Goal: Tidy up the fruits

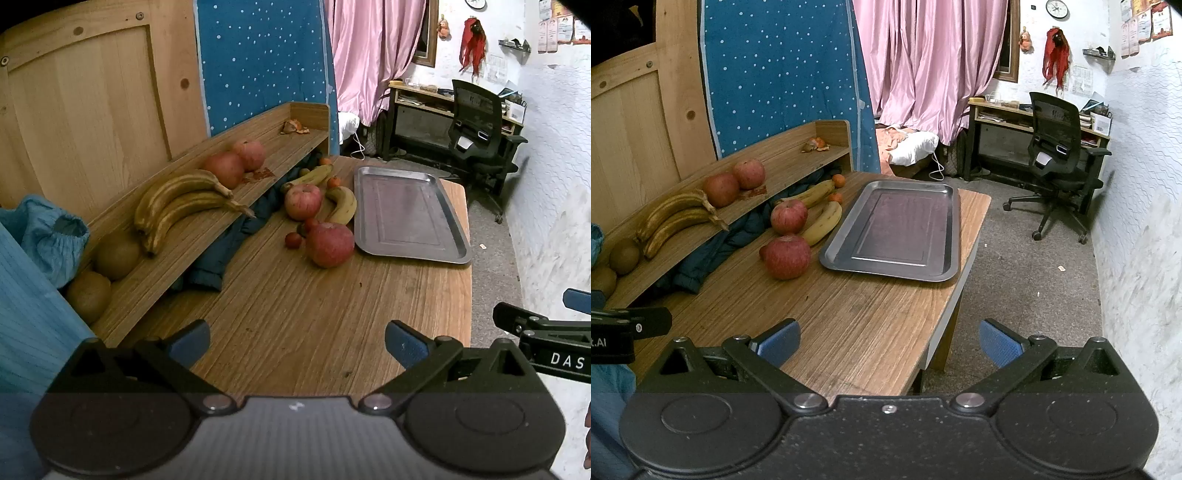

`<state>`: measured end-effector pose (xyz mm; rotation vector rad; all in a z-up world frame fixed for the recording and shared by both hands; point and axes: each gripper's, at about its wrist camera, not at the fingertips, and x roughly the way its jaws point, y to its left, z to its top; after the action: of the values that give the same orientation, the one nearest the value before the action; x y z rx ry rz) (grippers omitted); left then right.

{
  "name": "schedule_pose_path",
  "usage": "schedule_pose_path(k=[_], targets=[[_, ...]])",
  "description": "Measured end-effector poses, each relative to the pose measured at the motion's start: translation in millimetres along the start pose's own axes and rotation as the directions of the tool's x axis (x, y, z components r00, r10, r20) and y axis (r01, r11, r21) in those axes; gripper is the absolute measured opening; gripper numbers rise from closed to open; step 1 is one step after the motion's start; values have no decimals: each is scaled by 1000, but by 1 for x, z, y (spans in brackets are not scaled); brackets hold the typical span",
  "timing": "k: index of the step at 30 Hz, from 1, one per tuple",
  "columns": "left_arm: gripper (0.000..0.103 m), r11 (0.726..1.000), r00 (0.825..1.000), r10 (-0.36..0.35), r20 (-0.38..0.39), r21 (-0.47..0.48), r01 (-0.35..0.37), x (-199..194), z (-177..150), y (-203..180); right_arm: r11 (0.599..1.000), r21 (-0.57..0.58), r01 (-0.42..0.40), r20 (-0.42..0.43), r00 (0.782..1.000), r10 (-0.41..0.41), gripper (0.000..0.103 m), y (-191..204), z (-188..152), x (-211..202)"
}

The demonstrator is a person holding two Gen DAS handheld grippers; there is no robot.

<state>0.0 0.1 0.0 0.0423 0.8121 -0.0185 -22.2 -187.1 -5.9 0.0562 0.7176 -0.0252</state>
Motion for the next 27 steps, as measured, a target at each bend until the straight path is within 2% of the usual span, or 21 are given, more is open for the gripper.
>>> schedule_pose_path(k=[27], targets=[[103,1000,1000,2,-10,-3,-2,4,-6,1,1000,0,0,-5,1000,0,102,-1,1,3]])
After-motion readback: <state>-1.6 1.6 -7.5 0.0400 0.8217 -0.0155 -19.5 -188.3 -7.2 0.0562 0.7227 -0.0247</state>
